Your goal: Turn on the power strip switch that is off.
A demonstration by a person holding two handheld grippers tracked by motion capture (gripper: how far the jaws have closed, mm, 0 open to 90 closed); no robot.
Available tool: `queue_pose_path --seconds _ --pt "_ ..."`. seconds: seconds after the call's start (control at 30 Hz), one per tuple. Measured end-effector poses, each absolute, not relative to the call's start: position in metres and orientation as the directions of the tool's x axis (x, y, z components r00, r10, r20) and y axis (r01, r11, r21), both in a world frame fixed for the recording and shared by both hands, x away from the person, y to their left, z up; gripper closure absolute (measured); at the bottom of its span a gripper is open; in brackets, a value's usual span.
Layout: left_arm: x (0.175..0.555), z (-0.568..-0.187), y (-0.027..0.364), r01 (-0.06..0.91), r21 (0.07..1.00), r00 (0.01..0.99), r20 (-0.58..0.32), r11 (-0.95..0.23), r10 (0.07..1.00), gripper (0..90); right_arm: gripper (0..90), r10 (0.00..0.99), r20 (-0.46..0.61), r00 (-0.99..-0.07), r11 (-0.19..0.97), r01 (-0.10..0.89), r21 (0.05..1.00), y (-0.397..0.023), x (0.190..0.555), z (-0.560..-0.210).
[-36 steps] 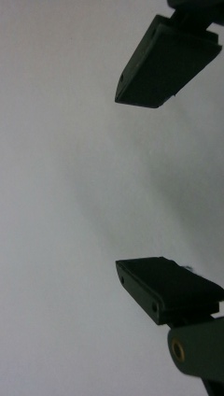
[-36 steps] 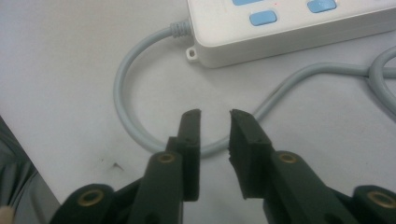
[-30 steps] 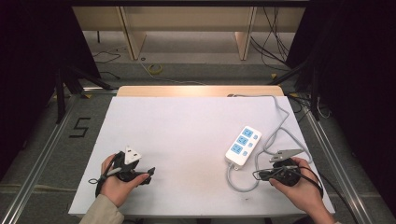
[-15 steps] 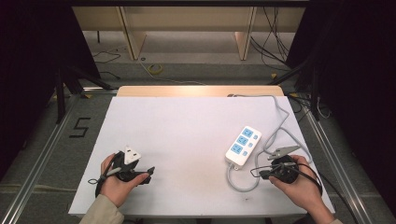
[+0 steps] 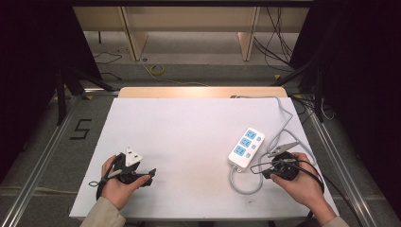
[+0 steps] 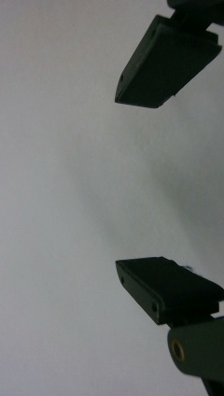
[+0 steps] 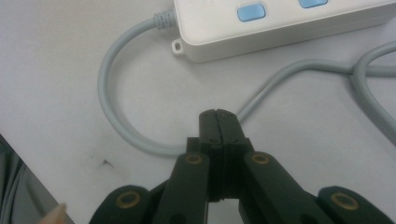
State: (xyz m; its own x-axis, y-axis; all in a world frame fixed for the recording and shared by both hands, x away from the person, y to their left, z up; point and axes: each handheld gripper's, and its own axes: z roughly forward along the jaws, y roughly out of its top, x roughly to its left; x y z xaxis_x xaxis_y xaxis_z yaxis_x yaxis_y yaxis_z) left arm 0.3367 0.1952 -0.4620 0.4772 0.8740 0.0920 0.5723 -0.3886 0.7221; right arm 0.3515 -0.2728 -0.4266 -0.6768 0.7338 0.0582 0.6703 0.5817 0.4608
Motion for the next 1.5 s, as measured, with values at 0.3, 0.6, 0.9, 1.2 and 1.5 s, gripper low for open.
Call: queue_pose_path --seconds 0.3,0.6,0.9,1.2,1.5 --pt "0.337 -0.462 0.196 0.569 0.724 0.475 0.096 -0.389 0.875 16.2 90.0 0.744 0.064 -0.665 0.579 0.689 0.436 -0.270 0.356 -0.423" --pt "0.337 -0.462 0.195 0.569 0.725 0.472 0.097 -0.387 0.876 16.3 90.0 0.756 0.067 -0.651 0.570 0.705 0.421 -0.268 0.361 -0.420" --pt "0.336 -0.461 0.196 0.567 0.725 0.472 0.101 -0.390 0.876 16.3 90.0 0.760 0.063 -0.647 0.573 0.712 0.407 -0.264 0.367 -0.417" --pt "0.336 -0.461 0.196 0.566 0.726 0.471 0.105 -0.391 0.876 16.4 90.0 0.761 0.069 -0.645 0.576 0.720 0.388 -0.260 0.372 -0.415" --pt "0.336 -0.461 0.195 0.564 0.726 0.472 0.107 -0.393 0.875 16.5 90.0 0.766 0.072 -0.638 0.568 0.725 0.389 -0.260 0.377 -0.413"
